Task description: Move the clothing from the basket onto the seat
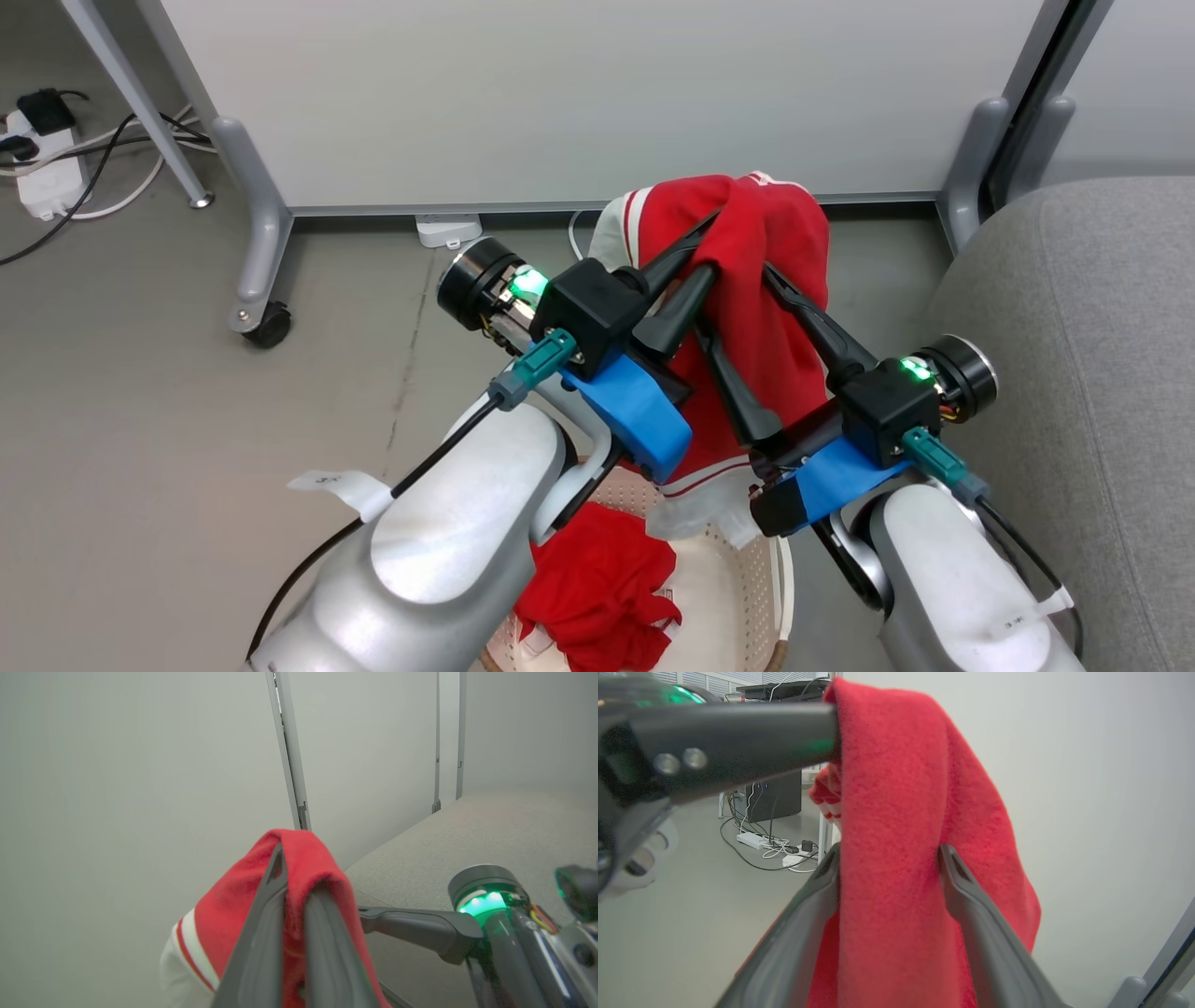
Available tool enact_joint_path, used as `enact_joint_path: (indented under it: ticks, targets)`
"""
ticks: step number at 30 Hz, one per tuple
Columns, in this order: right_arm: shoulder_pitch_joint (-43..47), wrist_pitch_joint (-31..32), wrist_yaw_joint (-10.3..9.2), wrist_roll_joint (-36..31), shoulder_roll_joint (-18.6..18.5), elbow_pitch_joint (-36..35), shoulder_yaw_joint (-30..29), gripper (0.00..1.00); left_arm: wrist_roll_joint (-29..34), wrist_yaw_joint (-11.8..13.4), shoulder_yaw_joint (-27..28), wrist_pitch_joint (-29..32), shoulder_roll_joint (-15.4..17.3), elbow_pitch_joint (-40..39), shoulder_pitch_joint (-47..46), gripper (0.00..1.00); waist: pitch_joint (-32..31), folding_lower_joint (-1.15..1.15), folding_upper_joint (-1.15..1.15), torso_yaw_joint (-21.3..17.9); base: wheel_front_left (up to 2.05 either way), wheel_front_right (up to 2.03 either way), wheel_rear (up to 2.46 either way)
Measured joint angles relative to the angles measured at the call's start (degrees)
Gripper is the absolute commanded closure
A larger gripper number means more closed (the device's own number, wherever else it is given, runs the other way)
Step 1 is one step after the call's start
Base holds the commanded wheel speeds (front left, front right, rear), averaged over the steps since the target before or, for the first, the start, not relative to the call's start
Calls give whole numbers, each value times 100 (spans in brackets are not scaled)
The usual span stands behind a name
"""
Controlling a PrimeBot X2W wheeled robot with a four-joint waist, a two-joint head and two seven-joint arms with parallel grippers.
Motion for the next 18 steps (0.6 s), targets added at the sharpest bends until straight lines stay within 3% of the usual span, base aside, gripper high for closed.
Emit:
enact_joint_path:
  ticks: [5,6,7,18]
  targets:
    - [-110,0,0,140,1,268,-105,0,-64,1,-110,-38,-56,-26,-38,100,-35,0,0,47,0,0,0]
    - [-132,0,0,196,0,330,-105,69,-88,2,-133,-47,-64,-26,-39,100,-44,0,0,52,0,0,0]
    - [-141,0,0,216,0,361,-105,100,-101,4,-151,-48,-66,-24,-40,100,-53,0,0,55,0,0,0]
    - [-155,0,0,427,0,474,-129,100,-185,51,-215,-142,-80,90,-73,100,-109,0,0,61,0,0,0]
